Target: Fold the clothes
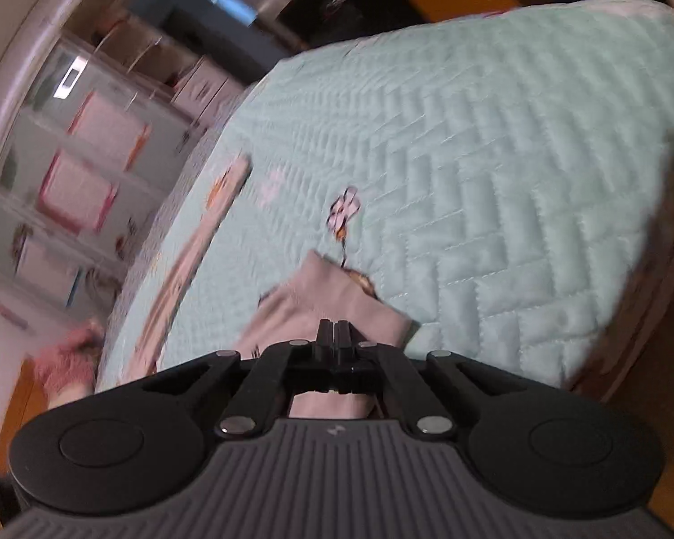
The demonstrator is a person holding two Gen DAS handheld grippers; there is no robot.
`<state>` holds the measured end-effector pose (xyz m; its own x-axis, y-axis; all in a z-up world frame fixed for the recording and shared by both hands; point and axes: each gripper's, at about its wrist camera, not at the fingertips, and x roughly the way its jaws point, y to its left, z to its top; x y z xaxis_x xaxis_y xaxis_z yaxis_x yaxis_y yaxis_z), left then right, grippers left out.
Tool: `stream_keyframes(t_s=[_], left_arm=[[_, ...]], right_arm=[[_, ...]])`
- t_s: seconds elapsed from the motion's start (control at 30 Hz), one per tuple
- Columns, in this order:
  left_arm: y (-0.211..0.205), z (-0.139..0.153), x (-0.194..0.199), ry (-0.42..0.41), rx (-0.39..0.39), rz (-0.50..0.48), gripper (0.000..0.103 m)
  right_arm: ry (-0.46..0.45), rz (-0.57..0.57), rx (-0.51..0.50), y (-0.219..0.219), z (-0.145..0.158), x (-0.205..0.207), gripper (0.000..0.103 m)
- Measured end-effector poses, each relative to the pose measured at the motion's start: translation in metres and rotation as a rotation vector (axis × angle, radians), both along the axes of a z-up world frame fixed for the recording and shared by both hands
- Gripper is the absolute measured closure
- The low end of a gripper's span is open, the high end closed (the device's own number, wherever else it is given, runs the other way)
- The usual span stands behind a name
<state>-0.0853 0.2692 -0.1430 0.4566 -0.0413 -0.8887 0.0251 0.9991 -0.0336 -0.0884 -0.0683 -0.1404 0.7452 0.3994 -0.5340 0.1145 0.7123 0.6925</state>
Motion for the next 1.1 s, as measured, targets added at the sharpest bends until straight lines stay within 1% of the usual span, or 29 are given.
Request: stream_keyframes(t_s=[0.07,0.1,0.13,0.17,0.2,0.23,0.27,0.3,0.33,0.4,0.43,0.47,0.5,0.53,0.6,0.7,0.73,0.77,0.83,0.93,1.0,1.07,1.1], left_arm=[[0.000,0.000,0.000,-0.002,-0.001,-0.001,0.069],[0.000,0.000,0.000,-0.004,0.000,-0.001,0.069],[0.001,0.000,-0.001,-0.005,0.001,-0.001,0.069],[0.001,-0.001,-0.001,-0.007,0.000,0.000,0.069],[0.002,0.000,-0.001,-0.009,-0.004,0.001,0.069],[0.003,0.000,-0.002,-0.012,-0.011,0.003,0.069],[0.006,0.000,-0.002,-0.014,-0.024,0.006,0.068],[0.010,0.000,-0.003,-0.017,-0.048,0.011,0.067],[0.015,0.001,-0.004,-0.020,-0.086,0.019,0.066],[0.030,0.003,-0.008,-0.027,-0.179,0.038,0.063],[0.038,0.004,-0.011,-0.030,-0.231,0.050,0.063],[0.046,0.005,-0.013,-0.036,-0.277,0.061,0.063],[0.054,0.007,-0.017,-0.043,-0.311,0.072,0.063],[0.061,0.012,-0.019,-0.056,-0.332,0.080,0.063],[0.077,0.023,-0.024,-0.089,-0.365,0.090,0.063],[0.102,0.044,-0.025,-0.151,-0.405,0.106,0.063],[0.110,0.052,-0.022,-0.174,-0.398,0.111,0.063],[0.117,0.061,-0.017,-0.197,-0.378,0.115,0.063],[0.132,0.075,-0.001,-0.228,-0.325,0.120,0.062],[0.156,0.089,0.034,-0.255,-0.239,0.141,0.059],[0.169,0.093,0.064,-0.271,-0.190,0.148,0.056],[0.180,0.092,0.097,-0.270,-0.148,0.147,0.055],[0.185,0.089,0.114,-0.267,-0.124,0.146,0.055]], right_arm=[[-0.046,-0.001,-0.032,0.008,0.013,-0.009,0.082],[-0.072,0.002,-0.044,0.013,0.019,-0.014,0.080],[-0.089,0.013,-0.043,0.016,0.022,-0.018,0.074],[-0.094,0.032,-0.042,0.021,0.022,-0.018,0.072],[-0.083,0.052,-0.053,0.026,0.018,-0.016,0.071],[-0.043,0.062,-0.066,0.029,0.010,-0.012,0.071],[0.010,0.065,-0.079,0.030,0.001,-0.008,0.074],[0.038,0.056,-0.079,0.030,-0.002,-0.005,0.078],[0.054,0.039,-0.073,0.028,-0.002,-0.004,0.084],[0.087,0.007,-0.061,0.024,-0.001,-0.001,0.084],[0.097,0.000,-0.081,0.025,0.004,0.000,0.081],[0.092,0.010,-0.095,0.029,0.011,0.000,0.073],[0.082,0.026,-0.098,0.033,0.019,0.000,0.069],[0.071,0.042,-0.101,0.038,0.026,0.000,0.067],[0.046,0.089,-0.067,0.047,0.041,0.003,0.067],[-0.019,0.190,-0.039,0.074,0.068,0.016,0.067],[-0.041,0.231,-0.031,0.085,0.079,0.022,0.066],[-0.062,0.266,-0.005,0.093,0.087,0.028,0.063],[-0.102,0.331,0.067,0.109,0.101,0.039,0.057],[-0.153,0.416,0.185,0.132,0.116,0.055,0.055],[-0.178,0.463,0.251,0.149,0.122,0.060,0.051],[-0.171,0.483,0.248,0.159,0.116,0.067,0.046],[-0.164,0.491,0.240,0.164,0.111,0.071,0.046]])
